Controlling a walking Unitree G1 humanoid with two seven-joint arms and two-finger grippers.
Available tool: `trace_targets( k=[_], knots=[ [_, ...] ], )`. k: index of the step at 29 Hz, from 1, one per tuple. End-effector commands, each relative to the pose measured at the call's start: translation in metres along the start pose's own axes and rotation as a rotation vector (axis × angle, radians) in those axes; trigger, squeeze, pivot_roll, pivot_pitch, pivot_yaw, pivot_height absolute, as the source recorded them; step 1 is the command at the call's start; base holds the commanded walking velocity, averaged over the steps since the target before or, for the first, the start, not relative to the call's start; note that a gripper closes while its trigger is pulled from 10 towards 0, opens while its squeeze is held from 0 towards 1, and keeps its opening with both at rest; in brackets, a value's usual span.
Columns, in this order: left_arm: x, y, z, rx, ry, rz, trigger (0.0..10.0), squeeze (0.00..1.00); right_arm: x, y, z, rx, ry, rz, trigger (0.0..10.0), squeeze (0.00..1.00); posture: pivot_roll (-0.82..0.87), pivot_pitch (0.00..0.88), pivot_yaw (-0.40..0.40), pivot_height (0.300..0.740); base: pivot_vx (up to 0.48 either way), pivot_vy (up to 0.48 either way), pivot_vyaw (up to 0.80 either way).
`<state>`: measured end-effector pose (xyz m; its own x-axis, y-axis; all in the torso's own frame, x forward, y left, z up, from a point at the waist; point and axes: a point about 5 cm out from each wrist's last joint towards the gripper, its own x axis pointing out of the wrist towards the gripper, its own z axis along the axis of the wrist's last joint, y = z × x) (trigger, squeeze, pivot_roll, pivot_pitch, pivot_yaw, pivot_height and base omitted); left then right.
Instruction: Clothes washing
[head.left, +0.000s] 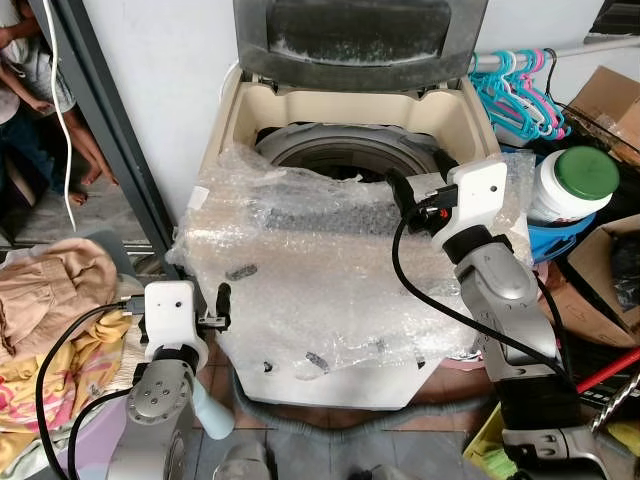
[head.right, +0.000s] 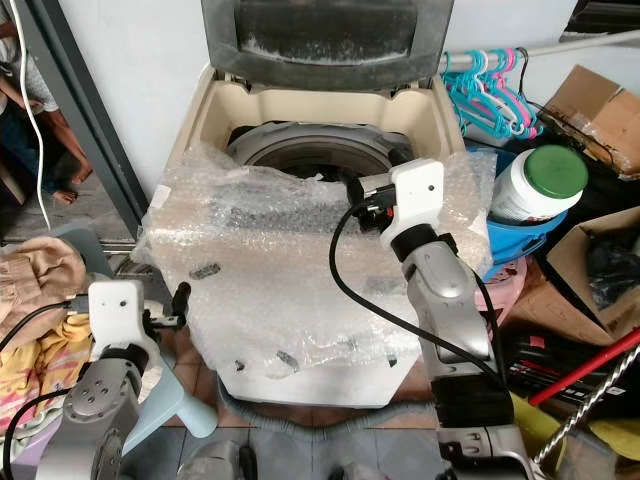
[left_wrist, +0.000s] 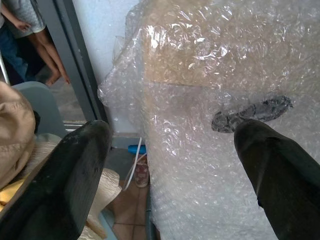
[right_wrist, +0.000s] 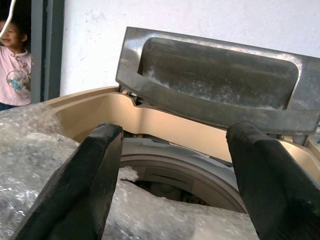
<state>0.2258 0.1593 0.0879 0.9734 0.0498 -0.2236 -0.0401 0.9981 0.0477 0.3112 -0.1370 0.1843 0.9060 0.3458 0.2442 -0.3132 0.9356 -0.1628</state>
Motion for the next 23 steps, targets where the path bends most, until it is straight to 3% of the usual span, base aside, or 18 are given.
trace_targets(
  k=[1,9,13,16,21,23],
  knots=[
    [0.002,0.001,0.000,0.005,0.003,0.000,10.0,0.00,0.000,0.006,0.003,-0.007,-0.003,0.003,10.0,0.00,-0.01,0.000,0.009,0.740,0.000,0.480,0.00],
    [0.006,-0.006,0.006,-0.002,-0.023,-0.024,10.0,0.00,-0.004,0.008,-0.005,0.014,0.060,-0.055,10.0,0.00,-0.01,0.000,0.007,0.740,0.000,0.480,0.00],
    [0.008,-0.009,0.008,-0.009,-0.033,-0.047,10.0,0.00,0.000,0.003,-0.010,-0.128,0.108,-0.149,10.0,0.00,-0.01,0.000,0.005,0.740,0.000,0.480,0.00],
    [0.009,-0.010,0.009,-0.006,-0.042,-0.053,10.0,0.00,-0.002,0.007,-0.016,-0.041,0.136,-0.120,10.0,0.00,-0.01,0.000,0.004,0.740,0.000,0.480,0.00],
    [0.010,-0.010,0.007,-0.006,-0.029,-0.040,10.0,0.00,-0.006,0.009,-0.024,-0.061,0.209,-0.121,10.0,0.00,-0.01,0.000,0.004,0.740,0.000,0.480,0.00],
    [0.011,-0.011,0.008,0.001,-0.043,-0.047,10.0,0.00,-0.008,0.010,-0.024,-0.018,0.205,-0.123,10.0,0.00,-0.01,0.000,0.004,0.740,0.000,0.480,0.00]
  ],
)
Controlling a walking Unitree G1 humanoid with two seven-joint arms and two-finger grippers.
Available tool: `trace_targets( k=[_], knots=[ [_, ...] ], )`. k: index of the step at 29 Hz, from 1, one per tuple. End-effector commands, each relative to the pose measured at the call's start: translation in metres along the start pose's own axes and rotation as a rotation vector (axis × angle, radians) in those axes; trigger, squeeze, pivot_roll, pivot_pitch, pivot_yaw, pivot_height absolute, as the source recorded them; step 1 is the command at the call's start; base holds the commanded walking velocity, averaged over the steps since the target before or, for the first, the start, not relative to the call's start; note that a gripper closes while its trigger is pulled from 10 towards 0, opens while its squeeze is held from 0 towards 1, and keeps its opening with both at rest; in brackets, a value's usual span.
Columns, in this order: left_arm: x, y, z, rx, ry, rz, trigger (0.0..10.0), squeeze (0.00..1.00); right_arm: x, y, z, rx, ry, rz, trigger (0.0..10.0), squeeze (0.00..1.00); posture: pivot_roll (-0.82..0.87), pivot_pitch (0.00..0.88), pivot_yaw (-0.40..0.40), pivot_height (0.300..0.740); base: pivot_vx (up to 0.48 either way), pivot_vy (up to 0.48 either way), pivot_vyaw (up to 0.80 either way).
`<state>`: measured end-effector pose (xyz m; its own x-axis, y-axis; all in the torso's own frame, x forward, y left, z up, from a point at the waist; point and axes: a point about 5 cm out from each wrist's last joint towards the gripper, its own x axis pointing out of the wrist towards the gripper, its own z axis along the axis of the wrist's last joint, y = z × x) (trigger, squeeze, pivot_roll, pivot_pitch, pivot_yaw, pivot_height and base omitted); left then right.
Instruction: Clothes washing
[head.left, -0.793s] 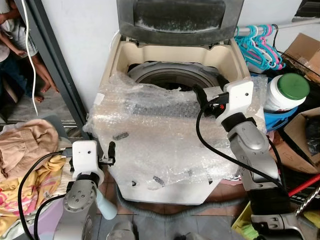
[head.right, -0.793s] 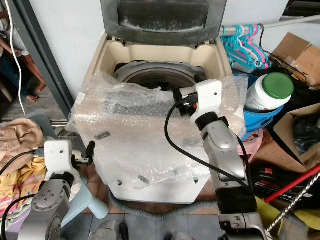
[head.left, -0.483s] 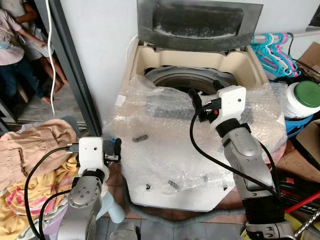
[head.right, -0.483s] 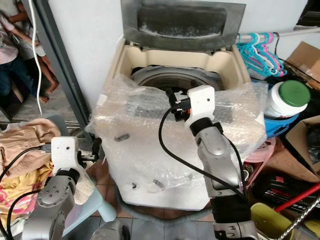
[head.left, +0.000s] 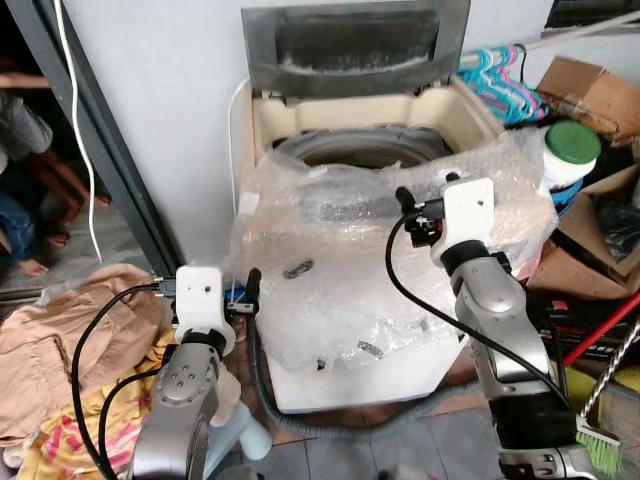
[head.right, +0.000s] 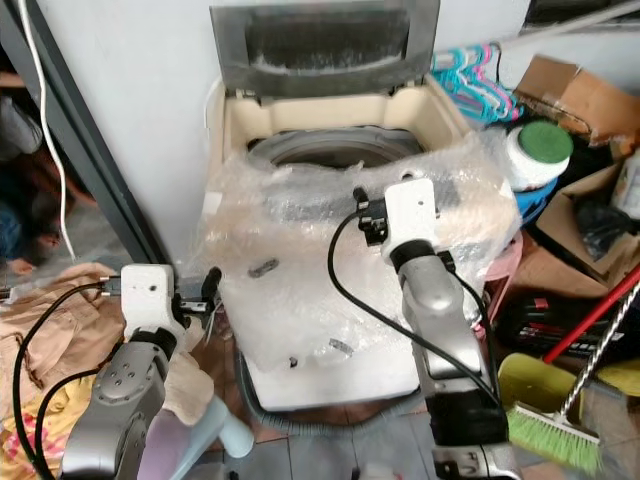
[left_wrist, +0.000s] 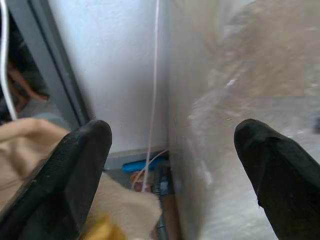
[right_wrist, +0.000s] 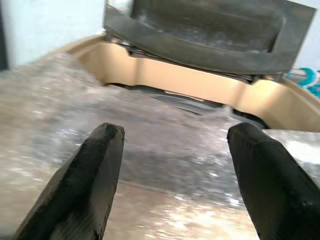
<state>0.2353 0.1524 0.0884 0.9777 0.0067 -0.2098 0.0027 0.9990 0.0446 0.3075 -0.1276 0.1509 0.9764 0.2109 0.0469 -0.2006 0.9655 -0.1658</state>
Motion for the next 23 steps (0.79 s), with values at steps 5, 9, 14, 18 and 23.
trace_targets(
  k=[5,9,14,18,23],
  knots=[
    [0.0029,-0.0051,0.0076,0.013,-0.051,-0.006,10.0,0.00,0.0005,-0.0076,0.0073,0.043,-0.025,-0.018,10.0,0.00,0.00,0.000,0.003,0.740,0.000,0.267,0.00],
    [0.0027,-0.0058,0.0087,0.012,-0.061,-0.009,10.0,0.00,0.0004,-0.0072,0.0091,0.063,-0.039,-0.004,10.0,0.00,0.00,0.000,0.001,0.740,0.000,0.000,0.00],
    [0.0029,-0.0091,0.0094,0.005,-0.050,-0.008,10.0,0.00,-0.0016,-0.0022,0.0104,0.064,-0.048,0.034,10.0,0.00,0.00,0.000,0.000,0.740,0.000,0.000,0.80],
    [0.0024,-0.0096,0.0088,-0.002,-0.045,-0.012,10.0,0.00,-0.0010,-0.0012,0.0101,0.065,-0.047,0.044,10.0,0.00,0.00,0.000,0.001,0.740,0.000,0.000,0.80],
    [0.0024,-0.0052,0.0054,0.028,-0.023,0.030,10.0,0.00,0.0030,-0.0005,0.0078,0.058,-0.032,0.087,10.0,0.00,0.00,0.000,0.000,0.740,0.000,0.000,0.80]
  ],
)
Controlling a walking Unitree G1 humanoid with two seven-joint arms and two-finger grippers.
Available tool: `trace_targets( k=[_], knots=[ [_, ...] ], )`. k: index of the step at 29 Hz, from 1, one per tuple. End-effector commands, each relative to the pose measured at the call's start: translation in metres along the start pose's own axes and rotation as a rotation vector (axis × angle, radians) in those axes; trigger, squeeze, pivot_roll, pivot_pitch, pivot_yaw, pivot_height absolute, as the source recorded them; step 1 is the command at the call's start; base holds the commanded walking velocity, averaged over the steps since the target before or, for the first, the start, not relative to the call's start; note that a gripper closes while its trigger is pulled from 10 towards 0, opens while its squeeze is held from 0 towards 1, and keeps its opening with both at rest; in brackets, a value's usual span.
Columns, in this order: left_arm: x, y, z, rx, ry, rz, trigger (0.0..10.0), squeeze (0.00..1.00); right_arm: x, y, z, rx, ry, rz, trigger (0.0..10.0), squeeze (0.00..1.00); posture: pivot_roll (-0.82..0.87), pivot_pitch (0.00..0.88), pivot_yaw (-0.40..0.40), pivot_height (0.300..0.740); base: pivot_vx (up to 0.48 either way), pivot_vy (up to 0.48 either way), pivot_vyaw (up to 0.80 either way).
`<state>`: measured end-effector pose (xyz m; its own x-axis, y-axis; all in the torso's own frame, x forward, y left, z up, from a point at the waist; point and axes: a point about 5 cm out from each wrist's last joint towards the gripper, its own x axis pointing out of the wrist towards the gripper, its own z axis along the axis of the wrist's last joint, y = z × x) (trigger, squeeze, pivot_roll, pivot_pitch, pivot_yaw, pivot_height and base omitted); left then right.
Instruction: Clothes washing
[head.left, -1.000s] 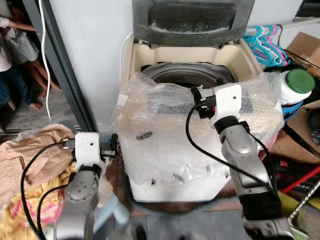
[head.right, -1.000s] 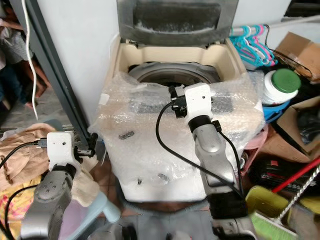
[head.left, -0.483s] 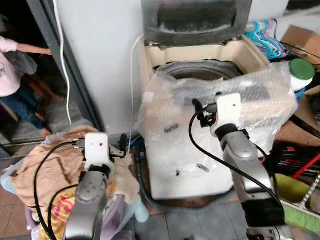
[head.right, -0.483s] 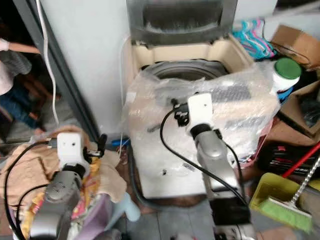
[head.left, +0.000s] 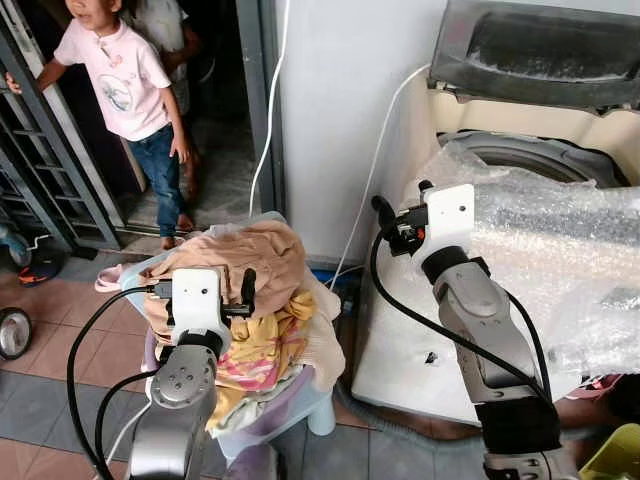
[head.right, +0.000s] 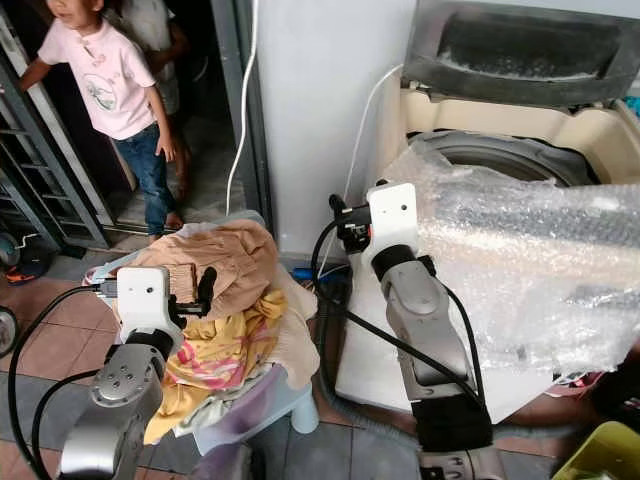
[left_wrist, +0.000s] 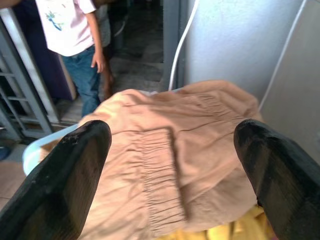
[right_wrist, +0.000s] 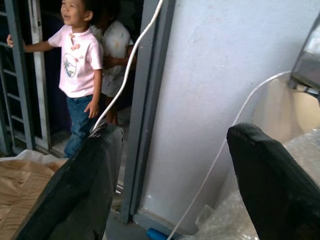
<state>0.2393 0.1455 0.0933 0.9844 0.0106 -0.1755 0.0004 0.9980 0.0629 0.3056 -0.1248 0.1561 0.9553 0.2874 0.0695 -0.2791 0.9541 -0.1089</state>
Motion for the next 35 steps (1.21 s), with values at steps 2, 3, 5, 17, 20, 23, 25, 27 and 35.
trace_targets(
  k=[2,3,5,17,20,23,25,27,35],
  knots=[
    [-0.001,0.003,-0.003,0.017,0.028,0.033,10.0,0.00,0.006,-0.004,0.001,-0.018,0.007,0.024,10.0,0.00,0.01,0.000,-0.003,0.740,0.000,0.000,0.80],
    [-0.001,0.002,-0.004,0.014,0.032,0.034,10.0,0.00,0.008,-0.006,-0.001,-0.020,0.024,0.030,10.0,0.00,0.01,0.000,-0.005,0.740,0.000,0.000,0.80],
    [-0.002,0.002,-0.004,0.014,0.033,0.032,10.0,0.00,0.009,-0.007,-0.002,-0.022,0.033,0.033,10.0,0.00,0.01,0.000,-0.008,0.740,0.000,0.000,0.80],
    [-0.011,0.002,-0.009,0.024,0.079,0.039,10.0,0.00,0.032,0.004,-0.030,-0.029,0.188,0.140,10.0,0.00,0.05,0.000,-0.028,0.740,0.000,0.000,0.19],
    [-0.017,0.006,-0.010,0.033,0.092,0.061,10.0,0.00,0.040,0.017,-0.035,0.003,0.215,0.197,10.0,0.00,0.08,0.000,-0.040,0.740,0.000,0.000,0.00],
    [-0.024,0.014,-0.015,0.036,0.118,0.107,10.0,0.00,0.045,0.027,-0.038,0.014,0.224,0.234,10.0,0.00,0.11,0.000,-0.052,0.740,0.000,0.000,0.00],
    [-0.029,0.021,-0.019,0.030,0.144,0.153,10.0,0.00,0.049,0.035,-0.038,0.025,0.214,0.260,10.0,0.00,0.12,0.000,-0.059,0.740,0.000,0.000,0.00],
    [-0.031,0.024,-0.021,0.024,0.151,0.167,10.0,0.00,0.050,0.039,-0.035,0.015,0.191,0.275,10.0,0.00,0.13,0.000,-0.061,0.740,0.000,0.000,0.00],
    [-0.037,0.024,-0.017,0.025,0.138,0.165,10.0,0.00,0.060,0.061,-0.042,-0.011,0.207,0.288,10.0,0.00,0.15,0.008,-0.074,0.740,0.000,0.000,0.80]
  ],
)
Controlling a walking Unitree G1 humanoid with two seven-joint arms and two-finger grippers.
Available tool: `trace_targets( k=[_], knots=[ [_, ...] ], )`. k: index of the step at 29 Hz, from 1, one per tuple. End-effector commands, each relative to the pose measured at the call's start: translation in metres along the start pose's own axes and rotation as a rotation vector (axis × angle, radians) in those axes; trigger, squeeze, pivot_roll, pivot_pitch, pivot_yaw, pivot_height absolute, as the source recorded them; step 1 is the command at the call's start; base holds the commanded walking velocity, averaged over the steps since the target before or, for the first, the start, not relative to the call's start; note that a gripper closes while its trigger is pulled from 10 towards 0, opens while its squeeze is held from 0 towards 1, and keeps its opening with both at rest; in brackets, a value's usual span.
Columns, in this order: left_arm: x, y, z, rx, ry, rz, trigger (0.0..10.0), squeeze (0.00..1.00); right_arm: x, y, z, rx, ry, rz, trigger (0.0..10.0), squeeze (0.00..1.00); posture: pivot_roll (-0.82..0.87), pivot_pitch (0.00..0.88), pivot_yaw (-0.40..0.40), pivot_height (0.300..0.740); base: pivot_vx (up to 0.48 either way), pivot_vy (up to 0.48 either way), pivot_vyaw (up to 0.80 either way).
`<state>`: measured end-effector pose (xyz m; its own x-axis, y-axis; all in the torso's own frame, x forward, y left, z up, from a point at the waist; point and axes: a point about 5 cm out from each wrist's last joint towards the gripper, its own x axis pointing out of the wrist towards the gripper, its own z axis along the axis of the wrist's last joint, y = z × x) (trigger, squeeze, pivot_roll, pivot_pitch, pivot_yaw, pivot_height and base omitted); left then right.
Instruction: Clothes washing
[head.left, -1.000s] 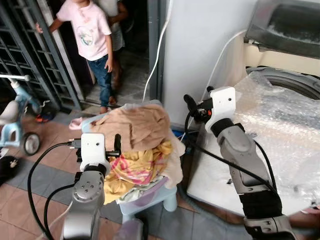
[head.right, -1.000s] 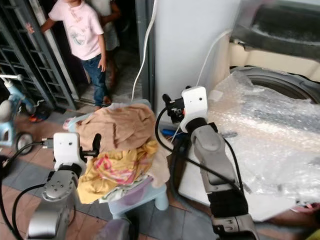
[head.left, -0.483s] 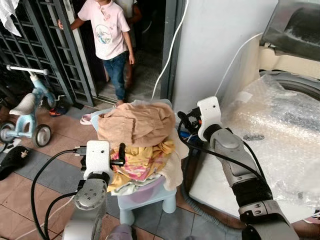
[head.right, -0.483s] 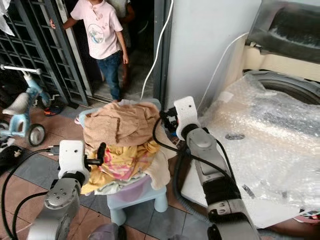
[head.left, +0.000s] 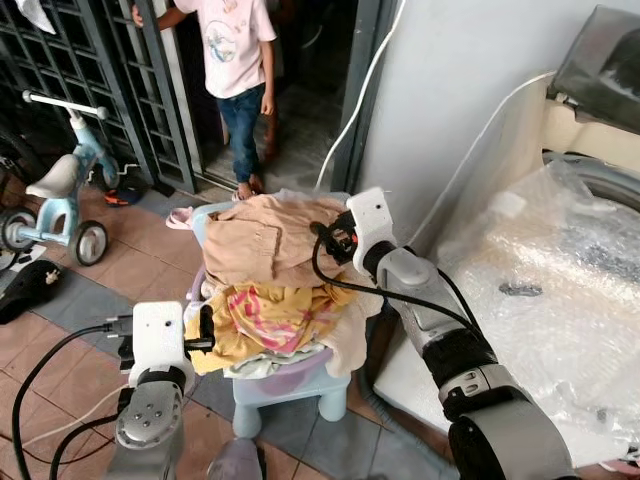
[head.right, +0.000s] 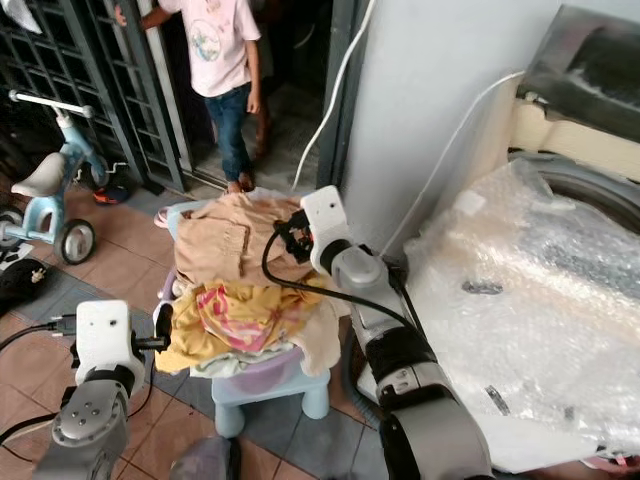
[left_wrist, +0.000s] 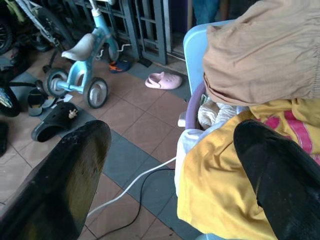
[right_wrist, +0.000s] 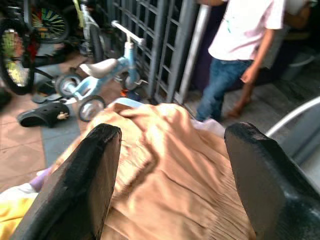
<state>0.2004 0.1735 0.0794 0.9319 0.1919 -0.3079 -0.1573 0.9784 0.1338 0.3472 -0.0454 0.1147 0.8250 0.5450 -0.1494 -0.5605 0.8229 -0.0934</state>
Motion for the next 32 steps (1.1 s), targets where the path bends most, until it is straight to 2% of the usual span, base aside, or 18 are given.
trace_targets(
  k=[1,3,4,10,11,13,16,17,18,19,22,26,32],
  knots=[
    [-0.002,-0.004,0.007,-0.010,-0.021,-0.013,10.0,0.00,0.000,-0.007,-0.005,-0.010,0.036,-0.039,10.0,0.00,0.16,0.008,-0.073,0.740,0.000,0.000,0.80],
    [-0.001,-0.005,0.008,-0.009,-0.024,-0.023,10.0,0.00,0.002,-0.007,-0.010,-0.010,0.069,-0.066,10.0,0.00,0.16,0.007,-0.071,0.740,0.000,0.000,0.69],
    [0.000,-0.006,0.009,-0.008,-0.026,-0.029,10.0,0.00,0.003,-0.012,-0.015,-0.020,0.118,-0.118,10.0,0.00,0.16,0.005,-0.071,0.740,0.000,0.000,0.00],
    [0.001,-0.007,0.009,-0.007,-0.026,-0.034,10.0,0.00,0.001,-0.019,-0.024,-0.049,0.184,-0.183,10.0,0.00,0.16,0.000,-0.072,0.740,0.000,0.000,0.00],
    [0.002,-0.008,0.010,-0.008,-0.026,-0.038,10.0,0.00,-0.002,-0.028,-0.033,-0.073,0.235,-0.259,10.0,0.00,0.17,0.000,-0.076,0.740,0.000,0.000,0.00],
    [0.002,-0.009,0.011,-0.009,-0.026,-0.042,10.0,0.00,-0.007,-0.036,-0.042,-0.079,0.287,-0.322,10.0,0.00,0.17,0.000,-0.078,0.740,0.000,0.000,0.00],
    [0.003,-0.009,0.011,-0.009,-0.026,-0.044,10.0,0.00,-0.009,-0.038,-0.046,-0.075,0.308,-0.340,10.0,0.00,0.17,0.000,-0.078,0.740,0.000,0.000,0.00],
    [0.003,-0.010,0.011,-0.011,-0.025,-0.044,10.0,0.00,-0.011,-0.038,-0.051,-0.049,0.339,-0.347,3.9,0.00,0.16,0.000,-0.078,0.740,0.000,0.000,0.00],
    [0.003,-0.010,0.011,-0.012,-0.024,-0.045,10.0,0.00,-0.014,-0.036,-0.061,0.012,0.388,-0.347,0.1,0.00,0.16,0.000,-0.079,0.740,0.000,0.000,0.00],
    [0.003,-0.010,0.011,-0.012,-0.024,-0.045,10.0,0.00,-0.014,-0.036,-0.061,0.012,0.388,-0.347,0.1,0.00,0.16,0.000,-0.079,0.740,0.000,0.000,0.00],
    [0.005,-0.011,0.012,-0.013,-0.026,-0.047,10.0,0.00,-0.018,-0.029,-0.074,0.117,0.435,-0.318,0.0,0.00,0.16,0.000,-0.078,0.740,0.000,0.000,0.00],
    [0.006,-0.012,0.012,-0.016,-0.029,-0.047,10.0,0.00,-0.018,-0.024,-0.077,0.178,0.417,-0.290,0.0,0.00,0.16,0.000,-0.078,0.740,0.000,0.000,0.00],
    [0.005,-0.014,0.012,-0.014,-0.031,-0.050,10.0,0.00,-0.017,-0.027,-0.074,0.184,0.396,-0.313,0.0,0.00,0.15,0.000,-0.079,0.740,0.000,0.000,0.00]
  ],
)
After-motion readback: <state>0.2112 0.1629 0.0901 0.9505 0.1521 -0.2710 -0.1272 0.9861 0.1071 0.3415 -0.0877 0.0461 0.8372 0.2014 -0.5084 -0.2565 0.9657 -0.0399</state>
